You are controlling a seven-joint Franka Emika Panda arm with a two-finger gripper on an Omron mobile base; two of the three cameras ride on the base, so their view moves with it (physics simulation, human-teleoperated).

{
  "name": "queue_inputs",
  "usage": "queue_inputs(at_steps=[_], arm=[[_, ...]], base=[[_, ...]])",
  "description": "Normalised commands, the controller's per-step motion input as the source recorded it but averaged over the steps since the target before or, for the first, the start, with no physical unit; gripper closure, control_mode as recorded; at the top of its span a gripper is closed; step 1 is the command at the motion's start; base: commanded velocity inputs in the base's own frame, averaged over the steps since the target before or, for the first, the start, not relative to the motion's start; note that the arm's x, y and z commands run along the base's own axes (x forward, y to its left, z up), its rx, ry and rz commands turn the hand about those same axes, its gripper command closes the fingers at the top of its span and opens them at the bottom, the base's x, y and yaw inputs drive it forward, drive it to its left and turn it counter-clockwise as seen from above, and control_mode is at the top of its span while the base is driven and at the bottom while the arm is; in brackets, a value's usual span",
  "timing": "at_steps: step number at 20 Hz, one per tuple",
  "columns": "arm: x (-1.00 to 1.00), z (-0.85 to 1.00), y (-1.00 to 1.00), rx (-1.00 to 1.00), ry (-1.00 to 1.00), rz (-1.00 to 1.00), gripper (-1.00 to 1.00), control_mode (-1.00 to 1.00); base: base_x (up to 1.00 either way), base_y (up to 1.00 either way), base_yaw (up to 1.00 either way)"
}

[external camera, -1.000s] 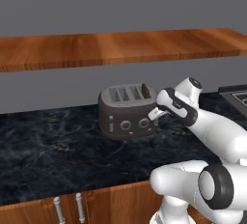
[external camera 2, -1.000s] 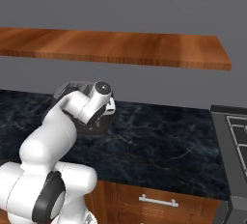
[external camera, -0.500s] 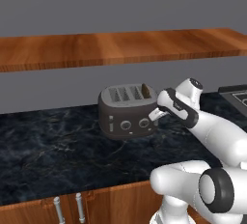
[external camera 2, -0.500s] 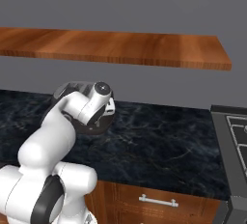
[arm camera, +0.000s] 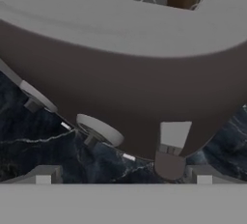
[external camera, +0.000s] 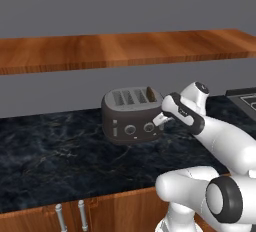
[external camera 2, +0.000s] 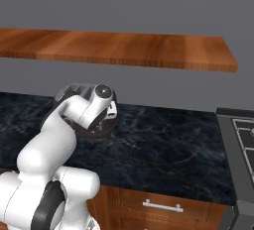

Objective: Start the toaster. Once the lever pops up, take the bread to the plate on the dining counter.

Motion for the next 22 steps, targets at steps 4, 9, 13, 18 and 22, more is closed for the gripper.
queue_inputs(at_steps=[4, 9, 13, 18, 22], arm=[[0.0, 0.0, 0.09, 0.0, 0.0, 0.0, -1.0, -1.0], [0.0, -0.07, 0.01, 0.0, 0.0, 0.0, -1.0, -1.0], [0.0, -0.13, 0.06, 0.0, 0.0, 0.0, -1.0, -1.0], [0.0, 0.0, 0.05, -0.04, -0.02, 0.0, -1.0, -1.0], [0.0, -0.28, 0.16, -0.03, 0.0, 0.0, -1.0, -1.0]], base=[[0.0, 0.0, 0.0], [0.0, 0.0, 0.0], [0.0, 0.0, 0.0], [0.0, 0.0, 0.0], [0.0, 0.0, 0.0]])
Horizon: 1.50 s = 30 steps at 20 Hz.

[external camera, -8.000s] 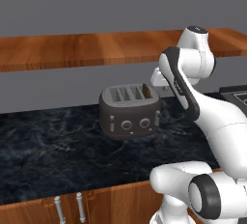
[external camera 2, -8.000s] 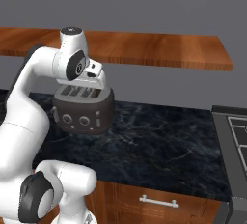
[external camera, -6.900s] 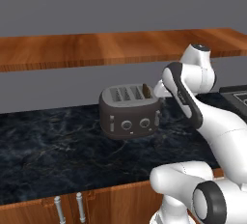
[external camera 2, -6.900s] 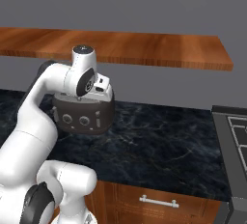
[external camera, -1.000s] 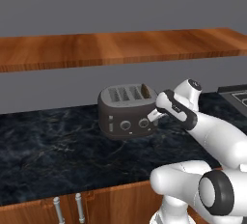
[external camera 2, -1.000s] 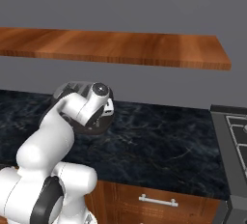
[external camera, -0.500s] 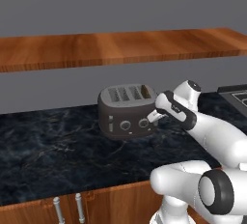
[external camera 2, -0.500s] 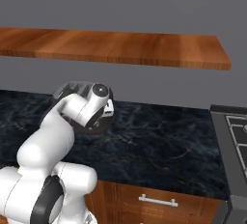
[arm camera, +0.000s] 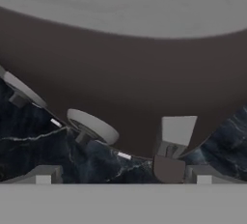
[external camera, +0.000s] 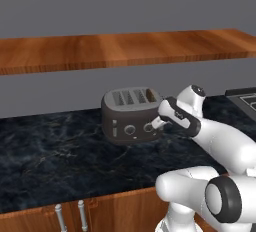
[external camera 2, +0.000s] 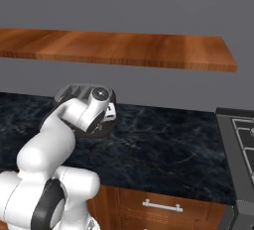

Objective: Start the toaster. Once the lever pops up, take the bread to the plate on the dining counter.

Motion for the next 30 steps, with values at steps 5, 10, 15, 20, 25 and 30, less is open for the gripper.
queue_inputs(at_steps=[5, 10, 15, 20, 25, 30], arm=[[0.0, -0.41, 0.2, -0.02, 0.0, 0.0, -1.0, -1.0], [0.0, -0.4, 0.22, -0.02, 0.0, 0.0, -1.0, -1.0], [0.0, -0.24, 0.16, 0.0, 0.0, 0.0, -1.0, -1.0], [0.0, -0.07, 0.1, 0.0, -0.01, 0.0, -1.0, -1.0], [-0.1, 0.1, 0.0, 0.0, -0.09, 0.0, -1.0, -1.0], [-0.11, 0.19, 0.0, 0.0, -0.11, 0.0, -1.0, -1.0]], base=[[0.0, 0.0, 0.0], [0.0, 0.0, 0.0], [0.0, 0.0, 0.0], [0.0, 0.0, 0.0], [0.0, 0.0, 0.0], [0.0, 0.0, 0.0]])
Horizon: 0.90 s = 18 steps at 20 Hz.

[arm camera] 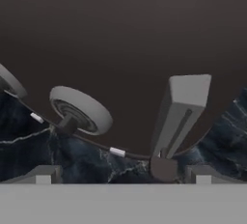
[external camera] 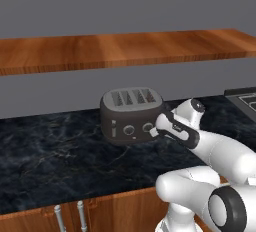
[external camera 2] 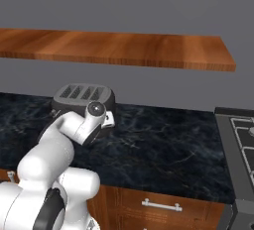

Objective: Start the toaster. Once the lever pops up, take the bread to the plate on the dining counter.

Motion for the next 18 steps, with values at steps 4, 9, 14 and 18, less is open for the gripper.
queue_inputs(at_steps=[4, 9, 14, 18], arm=[[-0.05, 0.04, 0.0, 0.0, -0.08, 0.0, -1.0, -1.0], [0.0, 0.01, 0.0, 0.0, -0.11, 0.0, -1.0, -1.0], [-0.06, 0.07, 0.0, 0.0, -0.16, 0.0, -1.0, -1.0], [-0.1, 0.05, 0.0, 0.0, -0.19, 0.0, -1.0, -1.0]], base=[[0.0, 0.0, 0.0], [0.0, 0.0, 0.0], [0.0, 0.0, 0.0], [0.0, 0.0, 0.0]])
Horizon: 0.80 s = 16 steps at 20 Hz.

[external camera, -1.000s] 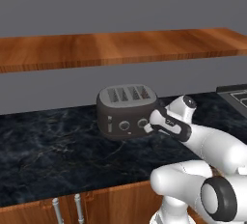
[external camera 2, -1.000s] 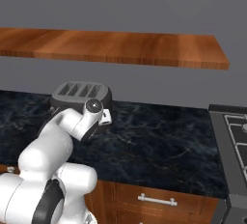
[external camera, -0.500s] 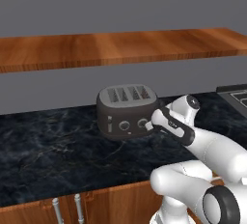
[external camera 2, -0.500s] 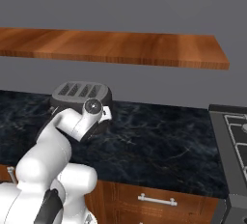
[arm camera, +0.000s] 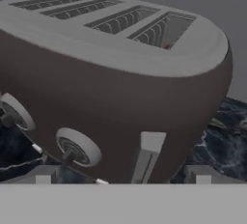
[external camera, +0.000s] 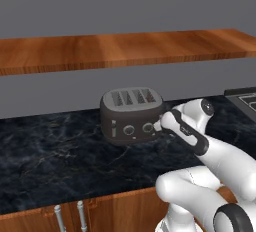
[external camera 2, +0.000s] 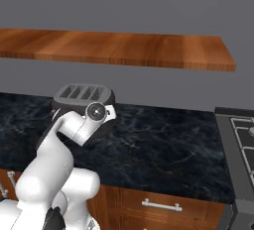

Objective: Start the toaster. Once the lever pops up, take the bread to the plate on the dining counter.

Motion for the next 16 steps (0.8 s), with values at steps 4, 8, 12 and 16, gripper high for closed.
queue_inputs(at_steps=[4, 8, 12, 16], arm=[[-0.07, 0.01, 0.0, 0.0, -0.13, 0.0, -1.0, -1.0], [-0.11, 0.0, 0.0, 0.0, -0.08, 0.0, -1.0, -1.0], [-0.1, 0.0, 0.03, 0.0, -0.07, -0.03, -1.0, -1.0], [-0.1, 0.05, 0.06, 0.0, -0.09, -0.08, -1.0, -1.0]], base=[[0.0, 0.0, 0.0], [0.0, 0.0, 0.0], [0.0, 0.0, 0.0], [0.0, 0.0, 0.0]])
